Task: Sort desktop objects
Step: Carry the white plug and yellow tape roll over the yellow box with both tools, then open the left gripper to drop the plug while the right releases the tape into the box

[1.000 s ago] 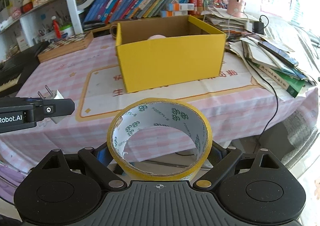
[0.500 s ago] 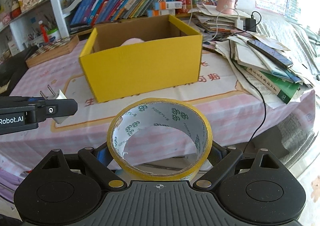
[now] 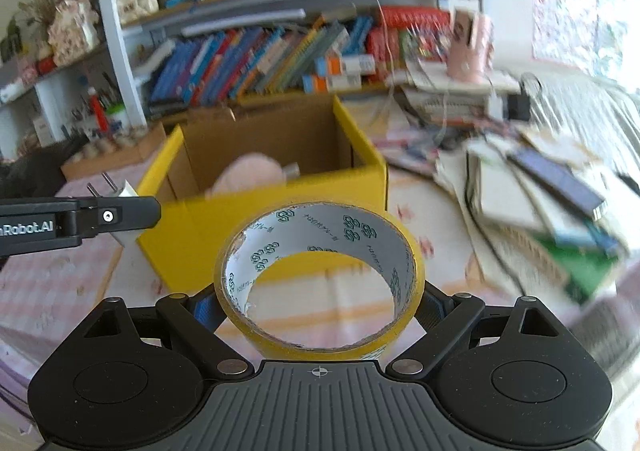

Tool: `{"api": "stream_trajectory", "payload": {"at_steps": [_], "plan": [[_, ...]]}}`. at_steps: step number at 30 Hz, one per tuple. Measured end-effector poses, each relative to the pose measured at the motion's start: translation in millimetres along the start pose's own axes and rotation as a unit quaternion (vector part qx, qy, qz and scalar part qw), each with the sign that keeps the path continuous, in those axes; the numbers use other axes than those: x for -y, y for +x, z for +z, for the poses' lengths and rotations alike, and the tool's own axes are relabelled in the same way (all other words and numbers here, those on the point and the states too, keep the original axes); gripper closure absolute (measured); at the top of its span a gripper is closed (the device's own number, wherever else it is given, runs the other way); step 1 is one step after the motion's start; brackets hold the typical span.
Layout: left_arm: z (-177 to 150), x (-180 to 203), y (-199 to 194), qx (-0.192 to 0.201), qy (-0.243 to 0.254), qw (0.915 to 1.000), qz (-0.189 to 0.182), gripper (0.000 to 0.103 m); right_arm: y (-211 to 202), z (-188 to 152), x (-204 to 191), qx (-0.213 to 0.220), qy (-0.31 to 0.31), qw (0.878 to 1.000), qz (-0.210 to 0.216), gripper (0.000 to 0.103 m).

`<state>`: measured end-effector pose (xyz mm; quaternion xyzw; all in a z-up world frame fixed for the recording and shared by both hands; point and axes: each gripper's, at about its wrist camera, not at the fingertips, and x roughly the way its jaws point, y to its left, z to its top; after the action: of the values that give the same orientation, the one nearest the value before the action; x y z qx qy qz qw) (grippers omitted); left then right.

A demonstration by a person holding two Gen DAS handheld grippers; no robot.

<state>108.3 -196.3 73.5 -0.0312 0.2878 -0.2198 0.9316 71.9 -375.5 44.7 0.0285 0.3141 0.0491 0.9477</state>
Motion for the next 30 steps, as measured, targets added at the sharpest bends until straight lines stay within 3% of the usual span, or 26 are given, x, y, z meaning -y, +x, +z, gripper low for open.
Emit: {"api": "stream_trajectory", "payload": {"at_steps": [8, 14, 19, 24, 30], "plan": [[33, -6, 27, 0.027, -0.006, 0.9985, 0.047, 0.074, 28, 53, -3, 0.047, -0.066, 0.996, 0.043, 0.010], [45, -12, 61, 0.015, 0.021, 0.9965, 0.080, 0.074, 65, 79, -14, 0.053, -0.132, 0.988, 0.061, 0.010], [51, -27, 83, -0.003, 0.025, 0.9937, 0.109, 0.074, 106, 87, -21, 0.026, -0.185, 0.980, 0.073, 0.010], [50, -33, 103, -0.036, 0.046, 0.9915, 0.116, 0.074, 140, 89, -28, -0.020, -0.262, 0.960, 0.093, 0.010], [41, -34, 133, -0.090, 0.063, 0.9867, 0.120, 0.074, 175, 88, -32, -0.095, -0.306, 0.941, 0.109, 0.010]]}}
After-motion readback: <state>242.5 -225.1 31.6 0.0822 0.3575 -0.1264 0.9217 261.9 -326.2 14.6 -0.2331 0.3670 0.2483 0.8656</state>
